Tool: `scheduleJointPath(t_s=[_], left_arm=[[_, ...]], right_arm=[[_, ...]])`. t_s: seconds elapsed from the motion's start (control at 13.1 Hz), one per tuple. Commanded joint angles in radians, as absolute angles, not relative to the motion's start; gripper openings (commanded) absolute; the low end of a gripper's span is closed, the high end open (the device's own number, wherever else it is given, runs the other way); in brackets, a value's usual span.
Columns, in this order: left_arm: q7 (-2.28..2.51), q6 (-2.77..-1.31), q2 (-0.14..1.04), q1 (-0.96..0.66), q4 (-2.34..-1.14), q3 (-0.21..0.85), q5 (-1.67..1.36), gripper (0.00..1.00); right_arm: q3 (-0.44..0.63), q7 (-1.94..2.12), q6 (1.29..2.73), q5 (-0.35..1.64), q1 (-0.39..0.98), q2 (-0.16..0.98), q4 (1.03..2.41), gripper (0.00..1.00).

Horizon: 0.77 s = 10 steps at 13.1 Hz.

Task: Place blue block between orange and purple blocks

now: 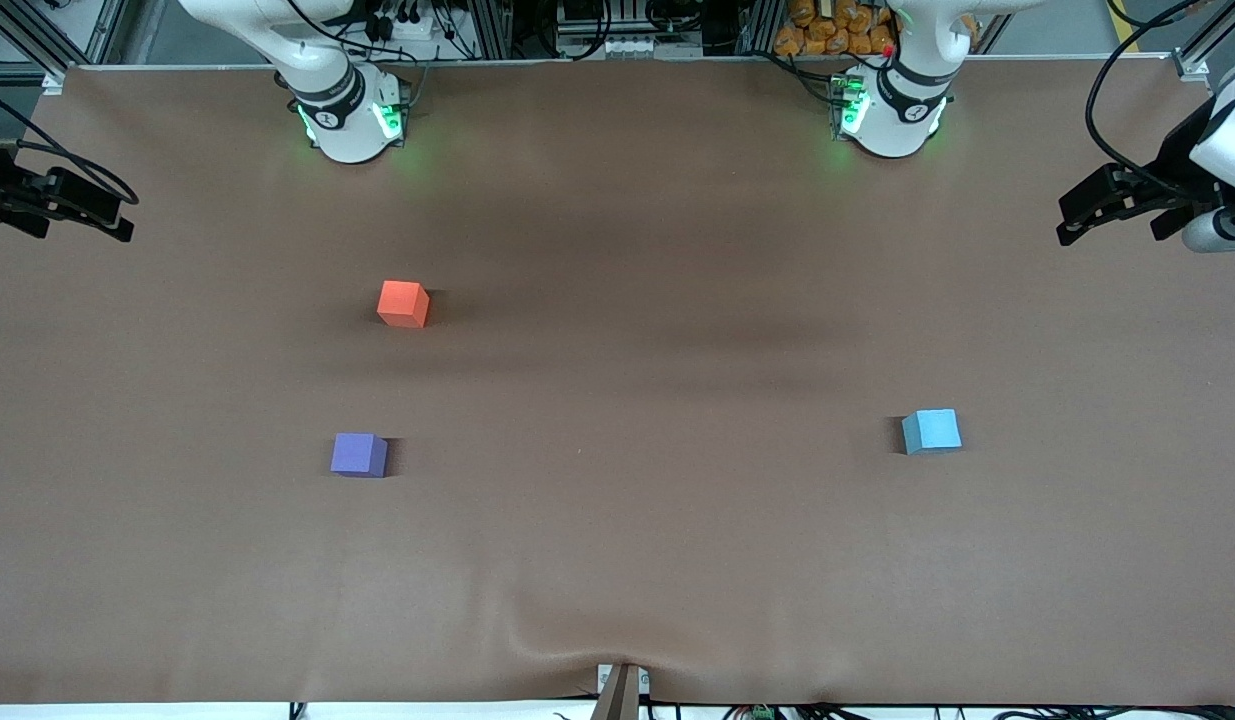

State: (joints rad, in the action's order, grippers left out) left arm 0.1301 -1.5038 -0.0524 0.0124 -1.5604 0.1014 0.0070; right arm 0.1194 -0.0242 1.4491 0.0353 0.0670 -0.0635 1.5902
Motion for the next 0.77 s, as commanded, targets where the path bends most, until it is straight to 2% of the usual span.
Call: scheduleJointPath(t_s=[0.0,0.69], left_arm=[[0.088,-1.485,-0.057,0.015,-1.552,0.095,0.009,1.0],[0.084,-1.47,-0.046,0.02,-1.545,0.095,0.008,1.0]], right_arm=[[0.124,0.009,1.459,0.044,0.069,-0.06,1.594,1.0],[0.124,0.009,1.476,0.04,0.078,-0.052,1.595,1.0]])
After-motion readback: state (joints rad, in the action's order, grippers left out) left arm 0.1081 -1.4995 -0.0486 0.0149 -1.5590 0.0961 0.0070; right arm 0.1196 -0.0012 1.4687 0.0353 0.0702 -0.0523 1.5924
